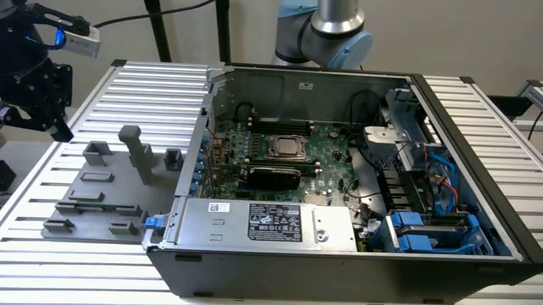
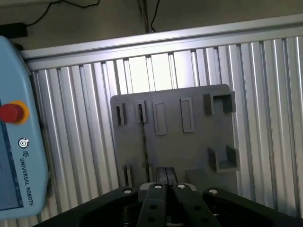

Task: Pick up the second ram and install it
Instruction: 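Pick up the second ram and move it above second insertion slot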

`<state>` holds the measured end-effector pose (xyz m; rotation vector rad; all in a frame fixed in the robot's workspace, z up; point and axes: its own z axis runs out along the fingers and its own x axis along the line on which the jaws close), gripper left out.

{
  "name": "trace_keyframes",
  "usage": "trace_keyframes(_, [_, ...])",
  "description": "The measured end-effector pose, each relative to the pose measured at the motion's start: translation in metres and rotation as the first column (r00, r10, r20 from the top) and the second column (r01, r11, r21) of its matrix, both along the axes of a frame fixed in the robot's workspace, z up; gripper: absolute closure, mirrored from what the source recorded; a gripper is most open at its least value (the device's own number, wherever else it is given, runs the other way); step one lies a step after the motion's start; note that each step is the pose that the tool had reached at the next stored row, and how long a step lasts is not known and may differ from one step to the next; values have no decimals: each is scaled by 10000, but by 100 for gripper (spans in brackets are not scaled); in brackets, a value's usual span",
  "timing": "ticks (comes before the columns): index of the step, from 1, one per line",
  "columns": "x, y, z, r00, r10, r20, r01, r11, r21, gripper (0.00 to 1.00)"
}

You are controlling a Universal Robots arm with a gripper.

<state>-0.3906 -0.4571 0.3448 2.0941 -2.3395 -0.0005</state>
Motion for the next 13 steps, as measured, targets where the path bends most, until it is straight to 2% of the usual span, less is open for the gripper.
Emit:
trace_keyframes(4, [6,0,-54,9985,555,-2,-555,9985,-20,89])
trace_keyframes(13, [29,0,-218,9968,805,-7,-805,9967,-92,89])
